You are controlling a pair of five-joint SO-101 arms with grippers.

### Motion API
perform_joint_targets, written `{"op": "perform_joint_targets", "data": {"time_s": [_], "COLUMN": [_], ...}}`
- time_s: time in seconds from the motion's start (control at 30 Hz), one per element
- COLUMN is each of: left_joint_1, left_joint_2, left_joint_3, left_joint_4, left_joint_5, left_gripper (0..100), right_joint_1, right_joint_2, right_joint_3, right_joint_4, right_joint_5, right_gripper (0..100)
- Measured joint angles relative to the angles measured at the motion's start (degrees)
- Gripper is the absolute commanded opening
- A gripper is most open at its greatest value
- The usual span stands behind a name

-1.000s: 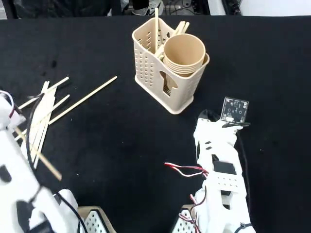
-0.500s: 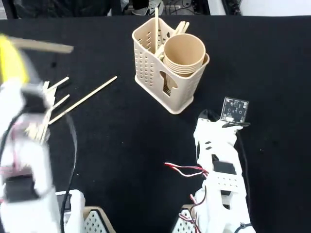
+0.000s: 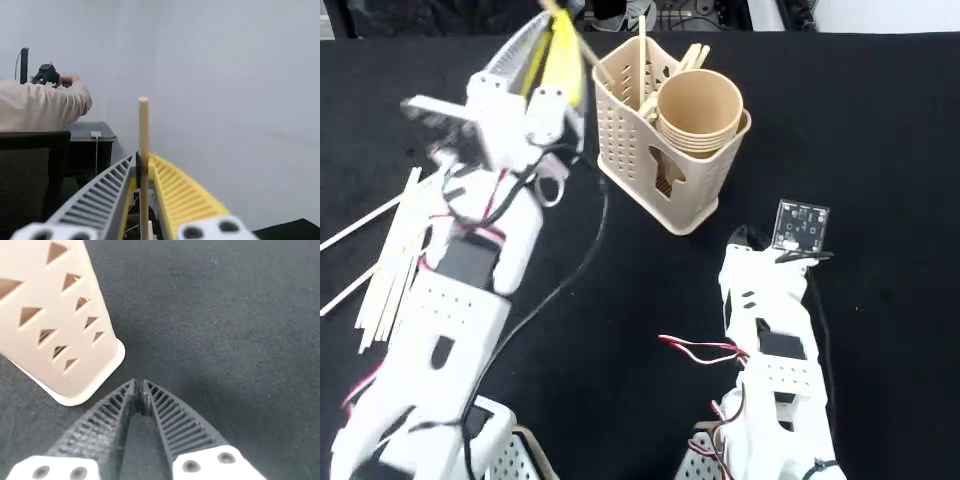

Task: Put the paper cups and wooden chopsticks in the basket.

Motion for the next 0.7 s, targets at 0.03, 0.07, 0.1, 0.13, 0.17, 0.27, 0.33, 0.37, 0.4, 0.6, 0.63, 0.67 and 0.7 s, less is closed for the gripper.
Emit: {"op": "perform_joint_targets", "data": {"time_s": [0.03,0.07,0.1,0.13,0.17,0.27,0.33,0.37,0.4,0.6,0.63,0.67,0.7], "left_joint_1": [0.4,0.6,0.9,1.1,1.2,1.2,1.2,1.2,1.2,1.8,2.4,3.0,3.4], "left_joint_2": [1.9,3.7,5.4,6.4,7.4,8.8,9.5,9.9,10.5,12.4,12.4,12.5,12.6], "left_joint_3": [-1.1,-1.8,-2.5,-2.8,-3.1,-3.4,-3.4,-3.4,-3.4,-3.4,-3.4,-4.3,-5.7], "left_joint_4": [0.0,0.0,0.0,0.0,0.0,0.0,0.0,0.0,0.0,4.2,7.2,10.9,15.1], "left_joint_5": [-0.2,-0.3,-0.4,-0.4,-0.4,-0.2,-0.2,-0.2,-0.2,0.5,1.8,3.1,4.7], "left_gripper": [3,3,3,3,3,3,3,4,5,19,20,22,24], "right_joint_1": [0.0,0.0,0.0,0.0,0.0,0.0,0.0,0.0,0.0,0.0,0.0,0.0,0.0], "right_joint_2": [0.0,0.0,0.0,0.0,0.0,0.0,0.0,0.0,0.0,0.0,0.0,0.0,0.0], "right_joint_3": [0.0,0.0,0.0,0.0,0.0,0.0,0.0,0.0,0.0,0.0,0.0,0.0,0.0], "right_joint_4": [0.0,0.0,0.0,0.0,0.0,0.0,0.0,0.0,0.0,0.0,0.0,0.0,0.0], "right_joint_5": [0.0,0.0,0.0,0.0,0.0,0.0,0.0,0.0,0.0,0.0,0.0,0.0,0.0], "right_gripper": [1.4,1.4,1.5,1.5,1.5,1.5,1.5,1.5,1.4,1.4,1.5,1.5,1.5]}}
